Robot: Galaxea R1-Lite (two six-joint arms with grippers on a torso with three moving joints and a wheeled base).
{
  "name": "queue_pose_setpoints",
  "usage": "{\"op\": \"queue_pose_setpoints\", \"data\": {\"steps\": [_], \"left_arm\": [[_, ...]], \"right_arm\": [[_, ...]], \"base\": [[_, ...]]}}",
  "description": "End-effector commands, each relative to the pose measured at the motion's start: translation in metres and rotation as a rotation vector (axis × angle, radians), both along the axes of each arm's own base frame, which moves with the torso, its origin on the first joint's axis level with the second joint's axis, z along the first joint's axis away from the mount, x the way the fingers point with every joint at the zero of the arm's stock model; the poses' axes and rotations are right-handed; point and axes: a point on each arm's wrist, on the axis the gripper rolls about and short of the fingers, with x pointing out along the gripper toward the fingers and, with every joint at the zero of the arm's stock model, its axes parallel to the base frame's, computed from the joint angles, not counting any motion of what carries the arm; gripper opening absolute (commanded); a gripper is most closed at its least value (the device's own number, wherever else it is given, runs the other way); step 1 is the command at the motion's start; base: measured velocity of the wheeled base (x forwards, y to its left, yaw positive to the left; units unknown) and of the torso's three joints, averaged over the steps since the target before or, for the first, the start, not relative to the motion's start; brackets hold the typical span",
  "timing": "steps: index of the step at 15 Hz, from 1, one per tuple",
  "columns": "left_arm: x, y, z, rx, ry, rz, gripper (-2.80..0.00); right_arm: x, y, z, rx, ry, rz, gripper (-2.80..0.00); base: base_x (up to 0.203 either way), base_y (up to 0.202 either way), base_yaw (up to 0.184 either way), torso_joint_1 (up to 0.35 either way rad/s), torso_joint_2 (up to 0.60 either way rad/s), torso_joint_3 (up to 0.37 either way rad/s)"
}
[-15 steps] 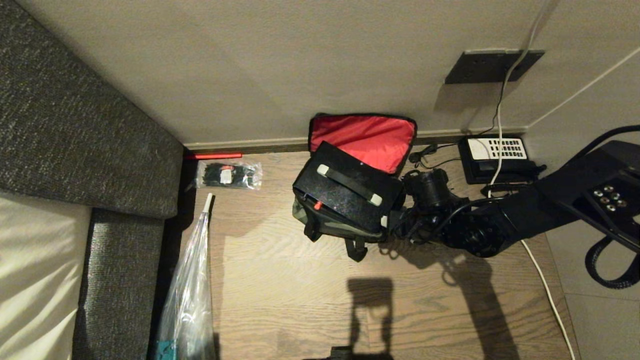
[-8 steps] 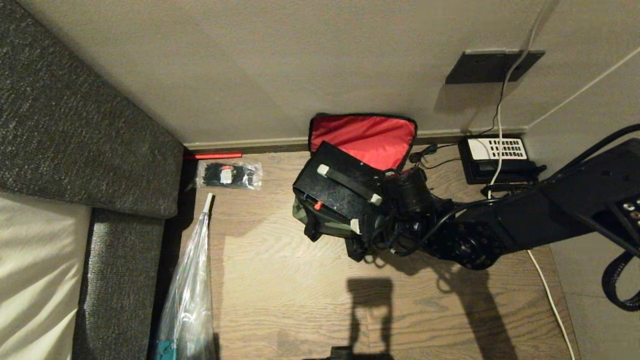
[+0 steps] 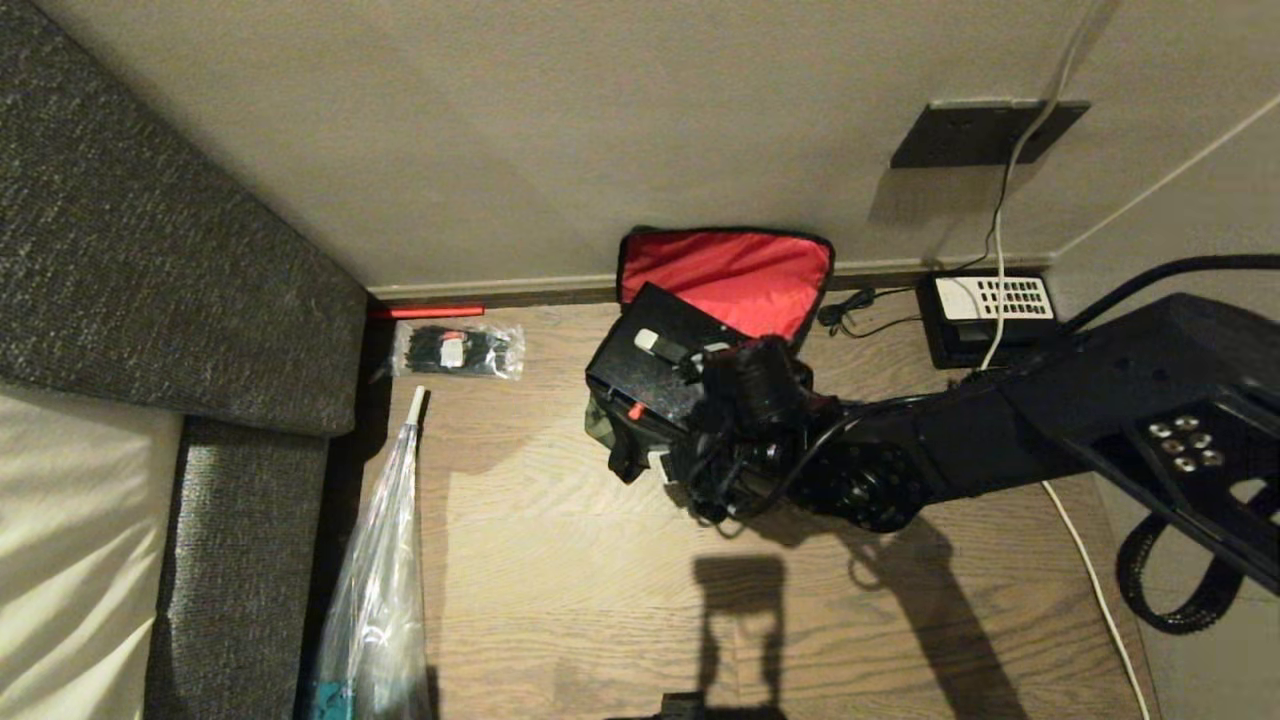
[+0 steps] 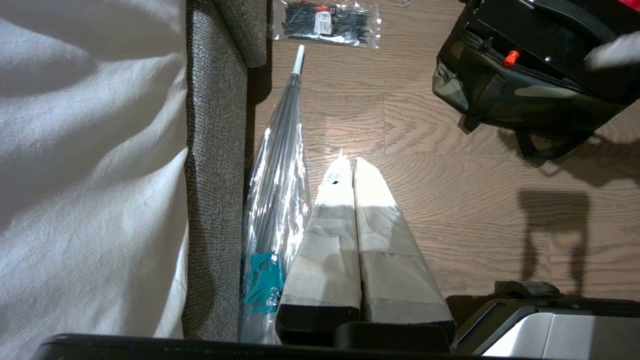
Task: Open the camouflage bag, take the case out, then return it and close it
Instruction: Close the top of the storage box
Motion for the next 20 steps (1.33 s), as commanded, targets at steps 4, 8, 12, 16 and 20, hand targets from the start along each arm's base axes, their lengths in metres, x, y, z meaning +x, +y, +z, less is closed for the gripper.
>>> {"op": "queue_pose_setpoints", "data": {"steps": [4,8,12,16,20], "left_arm": [[0.0,0.0,0.0,0.0,-0.002,-0.001,-2.8],[0.0,0.0,0.0,0.0,-0.003,0.0,-2.8],[0.0,0.0,0.0,0.0,-0.003,0.0,-2.8],[0.0,0.0,0.0,0.0,-0.003,0.001,-2.8],[0.0,0.0,0.0,0.0,-0.003,0.001,-2.8]], "right_arm": [[0.024,0.038,-0.037,-0.079,-0.02,0.075,0.0],[0.043,0.041,-0.056,-0.132,-0.046,0.096,0.0],[0.064,0.039,-0.067,-0.105,-0.074,0.071,0.0],[0.07,0.035,-0.074,-0.119,-0.062,0.063,0.0],[0.075,0.038,-0.081,-0.118,-0.077,0.064,0.0]], "base": [[0.0,0.0,0.0,0.0,0.0,0.0],[0.0,0.0,0.0,0.0,0.0,0.0],[0.0,0.0,0.0,0.0,0.0,0.0],[0.0,0.0,0.0,0.0,0.0,0.0],[0.0,0.0,0.0,0.0,0.0,0.0]]}}
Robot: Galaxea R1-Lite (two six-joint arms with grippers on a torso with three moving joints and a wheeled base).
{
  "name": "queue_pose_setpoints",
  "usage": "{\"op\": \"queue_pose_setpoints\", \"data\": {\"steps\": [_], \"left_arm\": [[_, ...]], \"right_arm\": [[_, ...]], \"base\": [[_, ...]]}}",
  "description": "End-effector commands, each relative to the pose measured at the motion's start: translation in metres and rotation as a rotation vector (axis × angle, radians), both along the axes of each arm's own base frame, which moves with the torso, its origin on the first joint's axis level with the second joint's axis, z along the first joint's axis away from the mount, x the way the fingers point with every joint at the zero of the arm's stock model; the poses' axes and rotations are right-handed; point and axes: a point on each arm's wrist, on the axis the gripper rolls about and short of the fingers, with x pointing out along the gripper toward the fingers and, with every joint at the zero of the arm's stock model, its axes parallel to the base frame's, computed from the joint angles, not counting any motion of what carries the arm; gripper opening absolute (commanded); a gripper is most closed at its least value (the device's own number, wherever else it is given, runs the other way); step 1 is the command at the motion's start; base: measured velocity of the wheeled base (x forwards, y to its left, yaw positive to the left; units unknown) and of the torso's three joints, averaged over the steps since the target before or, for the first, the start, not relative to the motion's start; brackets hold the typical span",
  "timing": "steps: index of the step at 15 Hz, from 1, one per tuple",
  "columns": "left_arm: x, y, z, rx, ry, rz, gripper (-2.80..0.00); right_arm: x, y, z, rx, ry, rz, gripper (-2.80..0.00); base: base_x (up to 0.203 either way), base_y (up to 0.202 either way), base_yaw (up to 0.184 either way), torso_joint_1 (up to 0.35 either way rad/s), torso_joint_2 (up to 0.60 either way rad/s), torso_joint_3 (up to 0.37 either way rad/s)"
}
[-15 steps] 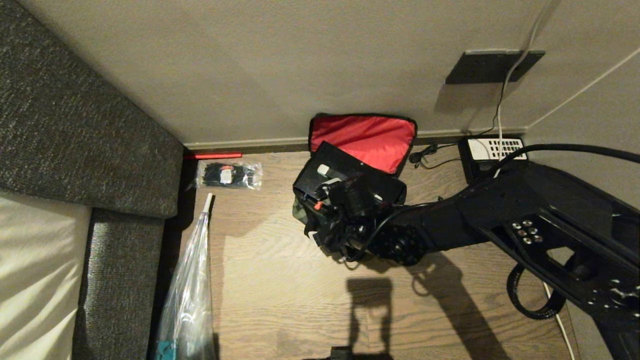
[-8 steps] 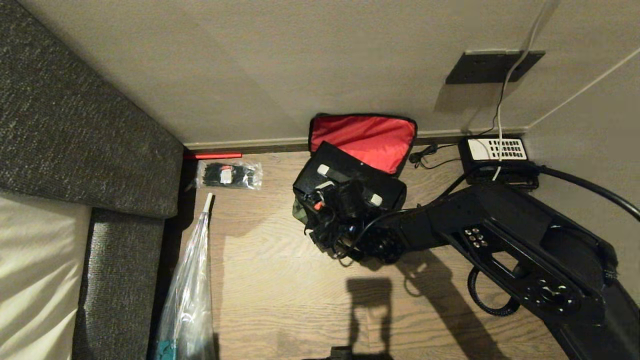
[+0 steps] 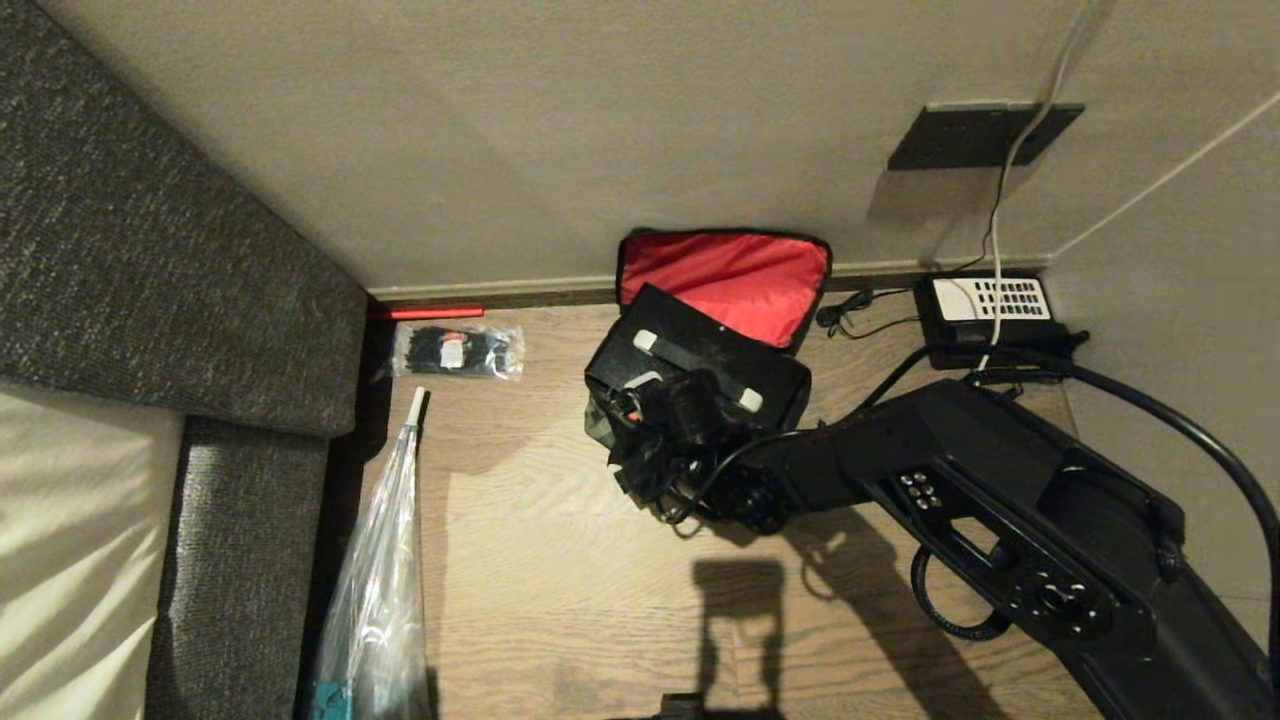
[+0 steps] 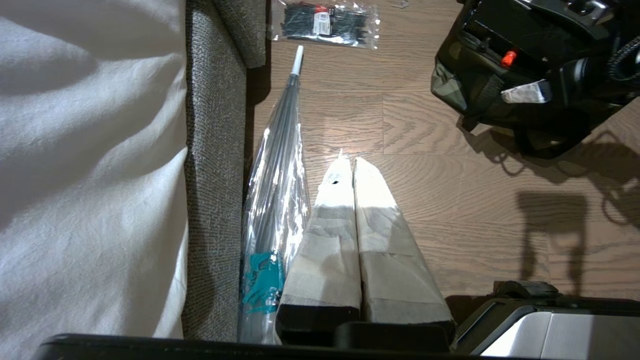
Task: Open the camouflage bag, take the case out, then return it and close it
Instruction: Close the top of the storage box
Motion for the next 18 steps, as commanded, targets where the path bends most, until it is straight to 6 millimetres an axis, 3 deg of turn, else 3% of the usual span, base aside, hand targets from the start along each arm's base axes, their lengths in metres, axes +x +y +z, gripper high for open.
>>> {"op": "queue_pose_setpoints", "data": {"steps": [1,5,9,15,16,17,18], "left_arm": [[0.0,0.0,0.0,0.0,-0.003,0.001,-2.8],[0.0,0.0,0.0,0.0,-0.003,0.001,-2.8],[0.0,0.0,0.0,0.0,-0.003,0.0,-2.8],[0.0,0.0,0.0,0.0,-0.003,0.001,-2.8],[0.0,0.0,0.0,0.0,-0.003,0.001,-2.8],[0.0,0.0,0.0,0.0,-0.003,0.001,-2.8],[0.0,0.0,0.0,0.0,-0.003,0.001,-2.8]], "right_arm": [[0.002,0.0,-0.009,-0.019,0.015,0.002,0.0],[-0.002,-0.002,-0.011,-0.045,0.061,0.003,0.0],[0.003,0.003,-0.028,-0.061,0.068,0.013,0.0],[0.005,0.004,-0.019,0.043,0.078,-0.036,0.0],[0.005,0.004,-0.021,0.043,0.082,-0.037,-0.93],[0.004,0.004,-0.023,0.03,0.088,-0.033,-2.8],[0.004,0.004,-0.023,0.034,0.085,-0.034,-2.8]], "base": [[0.0,0.0,0.0,0.0,0.0,0.0],[0.0,0.0,0.0,0.0,0.0,0.0],[0.0,0.0,0.0,0.0,0.0,0.0],[0.0,0.0,0.0,0.0,0.0,0.0],[0.0,0.0,0.0,0.0,0.0,0.0],[0.0,0.0,0.0,0.0,0.0,0.0],[0.0,0.0,0.0,0.0,0.0,0.0]]}}
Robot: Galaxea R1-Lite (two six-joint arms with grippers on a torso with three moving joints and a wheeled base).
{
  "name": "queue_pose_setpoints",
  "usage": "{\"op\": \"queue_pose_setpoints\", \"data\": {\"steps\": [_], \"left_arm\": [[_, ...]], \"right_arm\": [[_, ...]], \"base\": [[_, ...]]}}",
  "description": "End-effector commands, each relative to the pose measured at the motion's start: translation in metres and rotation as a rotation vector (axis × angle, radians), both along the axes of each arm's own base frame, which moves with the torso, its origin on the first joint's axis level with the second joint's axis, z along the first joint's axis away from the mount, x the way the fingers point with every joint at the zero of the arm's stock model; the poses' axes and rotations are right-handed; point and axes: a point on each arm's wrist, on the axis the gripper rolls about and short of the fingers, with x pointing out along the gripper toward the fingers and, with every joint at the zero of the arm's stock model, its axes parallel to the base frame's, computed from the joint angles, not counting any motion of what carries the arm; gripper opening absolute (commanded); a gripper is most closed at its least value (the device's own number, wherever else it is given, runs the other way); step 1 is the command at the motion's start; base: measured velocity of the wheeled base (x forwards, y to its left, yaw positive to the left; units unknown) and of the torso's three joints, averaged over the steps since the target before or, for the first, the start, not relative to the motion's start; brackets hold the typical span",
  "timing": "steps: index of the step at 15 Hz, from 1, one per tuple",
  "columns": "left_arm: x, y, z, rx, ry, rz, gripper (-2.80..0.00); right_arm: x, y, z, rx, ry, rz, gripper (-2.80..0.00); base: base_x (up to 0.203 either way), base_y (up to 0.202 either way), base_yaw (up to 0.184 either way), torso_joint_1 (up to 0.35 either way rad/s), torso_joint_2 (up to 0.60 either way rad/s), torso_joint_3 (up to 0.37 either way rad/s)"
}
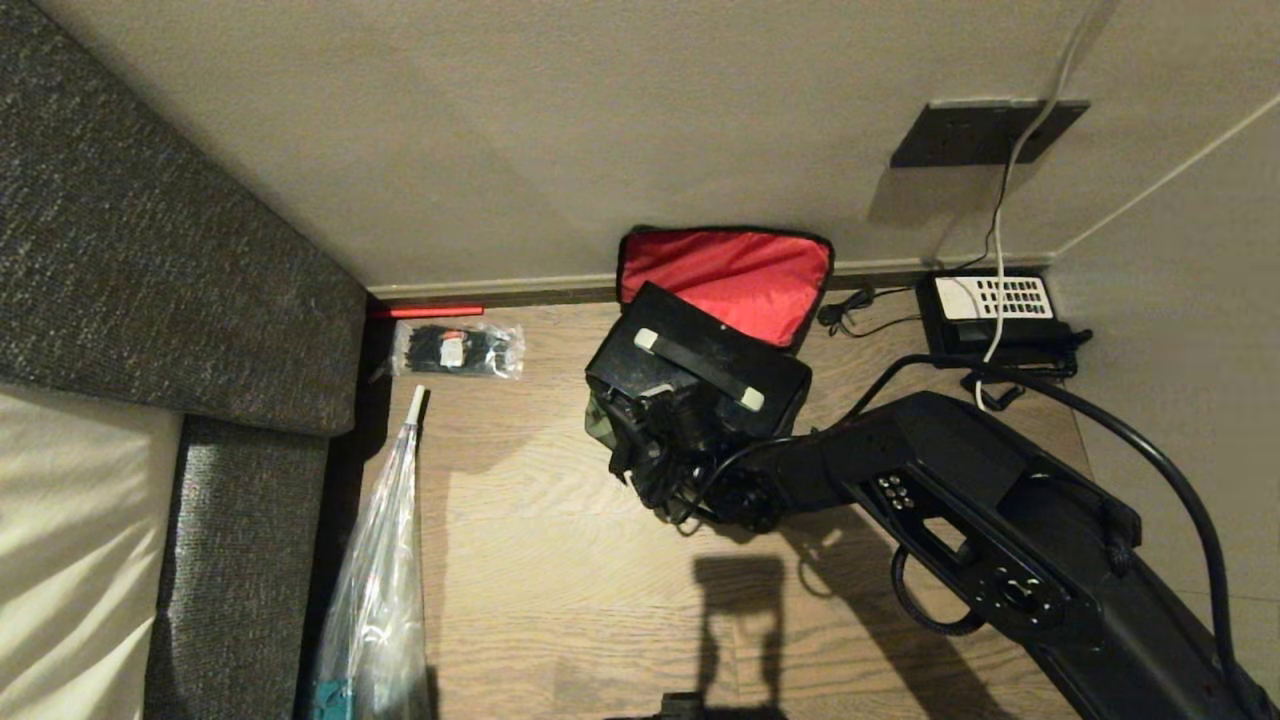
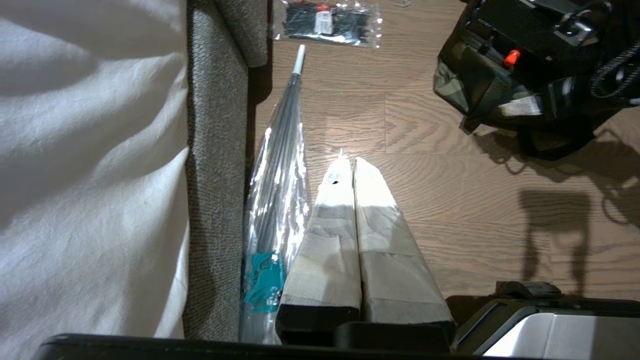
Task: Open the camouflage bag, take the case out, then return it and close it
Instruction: Close the top of the storage box
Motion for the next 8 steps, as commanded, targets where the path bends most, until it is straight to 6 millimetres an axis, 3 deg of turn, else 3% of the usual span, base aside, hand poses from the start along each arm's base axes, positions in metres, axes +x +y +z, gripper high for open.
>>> {"op": "queue_pose_setpoints", "data": {"steps": [1,8], "left_arm": [[-0.0003,0.0,-0.0001,0.0,-0.003,0.0,-2.8],[-0.0003,0.0,-0.0001,0.0,-0.003,0.0,-2.8]], "right_arm": [[-0.0004,0.0015,-0.003,-0.008,0.004,0.006,-2.8],[0.0022,0.0042,-0.0019,0.006,-0.026,-0.001,-2.8]], "base": [[0.0,0.0,0.0,0.0,0.0,0.0],[0.0,0.0,0.0,0.0,0.0,0.0]]}}
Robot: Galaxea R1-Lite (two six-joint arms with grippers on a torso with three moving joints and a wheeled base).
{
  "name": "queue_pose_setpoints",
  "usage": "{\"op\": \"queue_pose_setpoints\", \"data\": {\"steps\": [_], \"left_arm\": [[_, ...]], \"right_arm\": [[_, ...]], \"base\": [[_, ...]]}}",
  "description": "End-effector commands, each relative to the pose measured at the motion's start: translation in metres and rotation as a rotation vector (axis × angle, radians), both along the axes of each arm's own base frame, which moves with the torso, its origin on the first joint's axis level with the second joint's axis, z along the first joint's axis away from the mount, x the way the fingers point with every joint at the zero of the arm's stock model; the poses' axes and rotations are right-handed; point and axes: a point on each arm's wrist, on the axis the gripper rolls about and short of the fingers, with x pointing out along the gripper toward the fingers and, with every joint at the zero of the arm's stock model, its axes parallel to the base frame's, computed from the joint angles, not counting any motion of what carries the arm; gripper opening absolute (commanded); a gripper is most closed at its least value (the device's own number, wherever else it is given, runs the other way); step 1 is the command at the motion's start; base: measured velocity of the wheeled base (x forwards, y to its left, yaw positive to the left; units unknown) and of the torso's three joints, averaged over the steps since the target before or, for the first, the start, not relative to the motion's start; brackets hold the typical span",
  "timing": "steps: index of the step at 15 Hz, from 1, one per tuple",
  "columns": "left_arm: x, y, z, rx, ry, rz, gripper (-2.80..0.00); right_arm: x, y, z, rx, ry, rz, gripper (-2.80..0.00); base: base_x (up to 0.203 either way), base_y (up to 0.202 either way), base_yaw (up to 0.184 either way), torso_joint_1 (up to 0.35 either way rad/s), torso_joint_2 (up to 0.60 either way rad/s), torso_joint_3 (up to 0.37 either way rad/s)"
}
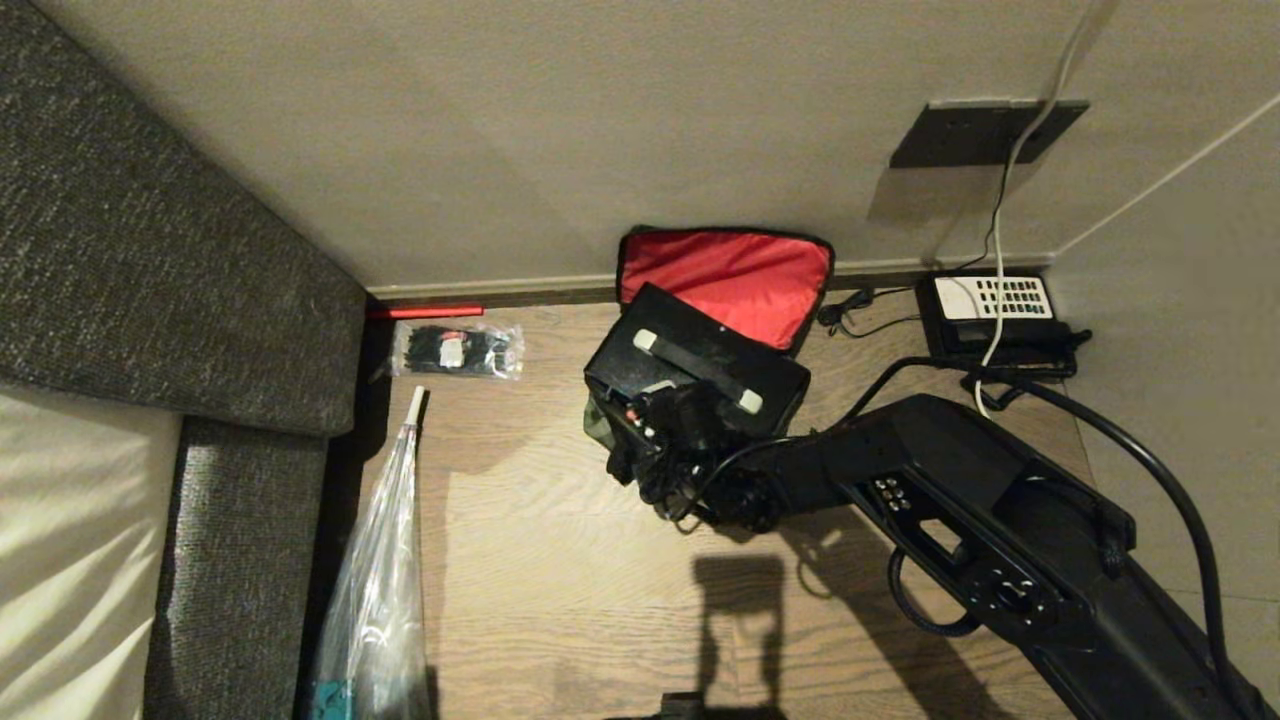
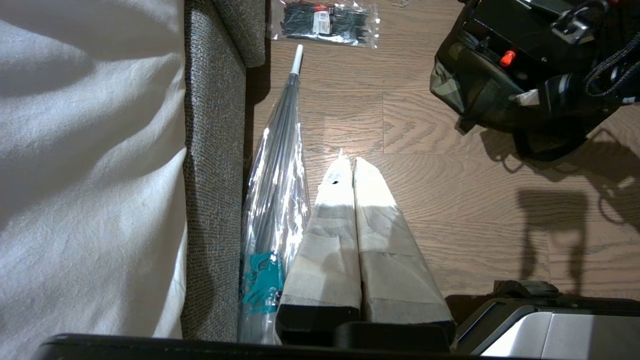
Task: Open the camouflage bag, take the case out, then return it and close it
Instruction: Close the top of the storage box
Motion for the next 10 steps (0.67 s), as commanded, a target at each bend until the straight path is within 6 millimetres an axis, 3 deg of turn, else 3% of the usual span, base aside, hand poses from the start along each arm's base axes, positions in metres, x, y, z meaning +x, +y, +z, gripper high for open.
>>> {"op": "queue_pose_setpoints", "data": {"steps": [1,5,10], "left_arm": [[0.0,0.0,0.0,0.0,-0.003,0.0,-2.8],[0.0,0.0,0.0,0.0,-0.003,0.0,-2.8],[0.0,0.0,0.0,0.0,-0.002,0.001,-2.8]], "right_arm": [[0.001,0.001,0.001,0.017,-0.025,-0.002,-2.8],[-0.001,0.0,0.021,0.04,-0.071,-0.015,-2.8],[-0.034,-0.007,0.077,0.083,-0.08,-0.012,-2.8]], "base": [[0.0,0.0,0.0,0.0,0.0,0.0],[0.0,0.0,0.0,0.0,0.0,0.0],[0.0,0.0,0.0,0.0,0.0,0.0]]}}
